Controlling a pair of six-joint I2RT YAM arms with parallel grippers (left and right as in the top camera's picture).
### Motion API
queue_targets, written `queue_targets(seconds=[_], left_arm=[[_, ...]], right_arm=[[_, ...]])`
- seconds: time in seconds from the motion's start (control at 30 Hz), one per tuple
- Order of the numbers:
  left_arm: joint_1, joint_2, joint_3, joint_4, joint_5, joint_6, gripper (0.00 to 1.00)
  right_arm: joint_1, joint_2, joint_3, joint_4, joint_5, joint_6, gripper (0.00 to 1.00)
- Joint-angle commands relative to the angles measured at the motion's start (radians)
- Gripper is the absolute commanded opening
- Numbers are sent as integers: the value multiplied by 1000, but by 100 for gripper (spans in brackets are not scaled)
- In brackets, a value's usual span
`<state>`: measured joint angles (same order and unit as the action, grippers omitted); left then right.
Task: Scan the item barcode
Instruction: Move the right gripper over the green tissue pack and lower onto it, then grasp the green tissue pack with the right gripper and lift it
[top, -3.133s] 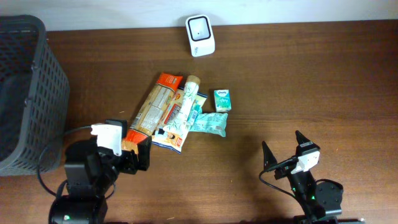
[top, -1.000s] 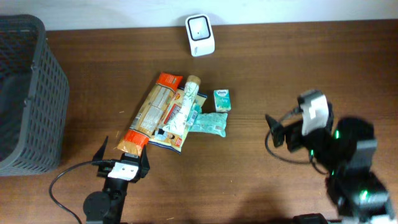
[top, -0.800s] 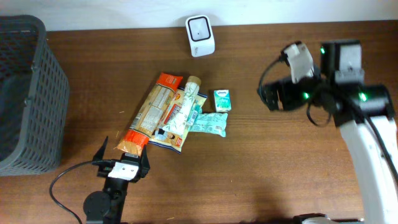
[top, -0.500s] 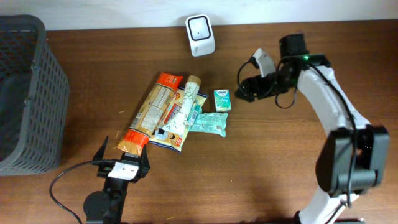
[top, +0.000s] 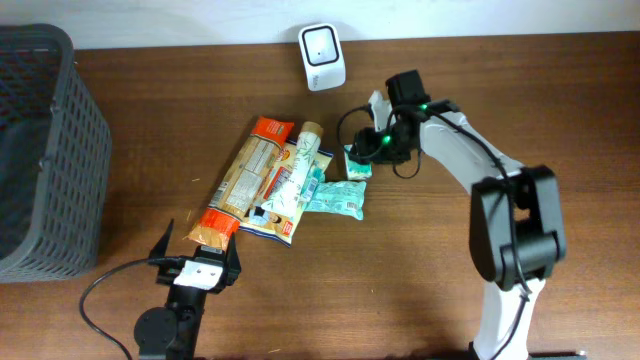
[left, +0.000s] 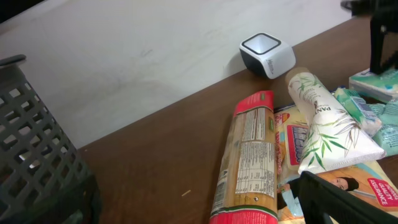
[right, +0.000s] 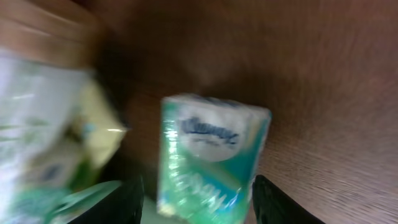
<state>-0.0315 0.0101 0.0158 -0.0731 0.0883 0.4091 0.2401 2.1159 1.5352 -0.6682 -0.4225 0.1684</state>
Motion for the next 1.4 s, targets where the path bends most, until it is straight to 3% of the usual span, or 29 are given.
queue_targets(seconds=[0.0,0.07,0.1,0.17,0.2,0.3,0.33,0.37,0.43,0.57,0.63,0.67,0.73,0.9,0.93,0.97,1.0,1.03,1.07,1.13,1.17,1.2,1.23,1.27,1.37], left_arm=[[2,-5,-7,0,-7,16,99],[2,-5,-7,0,-7,16,99],[2,-5,-7,0,-7,16,99],[2,-5,-7,0,-7,16,99],[2,-5,-7,0,-7,16,99],[2,-5,-7,0,-7,16,99],[2,-5,-7,0,-7,15,99],[2,-5,-7,0,-7,15,99],[2,-5,-7,0,-7,16,99],[2,-5,-7,0,-7,16,99],[2,-5,-7,0,-7,16,99],[2,-5,-7,0,-7,16,99],[2,-5,-7,1,-7,15,99],[2,-5,-7,1,-7,16,99],[2,-5,-7,0,-7,16,99],[2,-5,-7,0,-7,16,99],[2,-5,-7,0,-7,16,99],[2,-5,-7,1,-7,16,99],[2,-5,-7,0,-7,15,99],[2,-5,-7,0,-7,16,99],[2,-5,-7,0,-7,16,99],[2,-5,-7,0,-7,16,99],[2,-5,-7,1,-7,16,99],[2,-5,-7,0,-7,16,99],[2,-5,-7,0,-7,15,99]], right_arm=[[-42,64,13,34,-76,35,52],[-72,70,13,30,-103,35,50],[-77,70,12,18,-155,35,39],[-76,70,13,-33,-172,35,27],[-77,70,12,-77,-173,35,5],[-77,70,13,-95,-295,35,4],[-85,69,14,-95,-405,22,4],[-122,61,16,-97,-653,-42,4],[-210,46,16,-107,-870,-60,4],[-317,47,15,-102,-933,-61,4],[-318,46,15,-130,-797,-66,4],[-302,45,16,-219,-518,-63,4],[-270,44,53,-331,-302,-64,4],[-214,43,349,-617,175,-60,4],[-206,43,365,-623,240,-146,4],[-202,45,365,-621,266,-251,22],[-201,45,371,-609,343,-251,45],[-201,45,384,-607,367,-251,59],[-201,45,406,-607,368,-251,65],[-201,45,455,-573,363,-214,65],[-201,45,454,-555,343,-161,59],[-200,49,453,-543,334,-80,40],[-200,61,451,-561,452,163,32],[-201,76,451,-594,537,319,32],[-201,138,451,-613,548,346,20]])
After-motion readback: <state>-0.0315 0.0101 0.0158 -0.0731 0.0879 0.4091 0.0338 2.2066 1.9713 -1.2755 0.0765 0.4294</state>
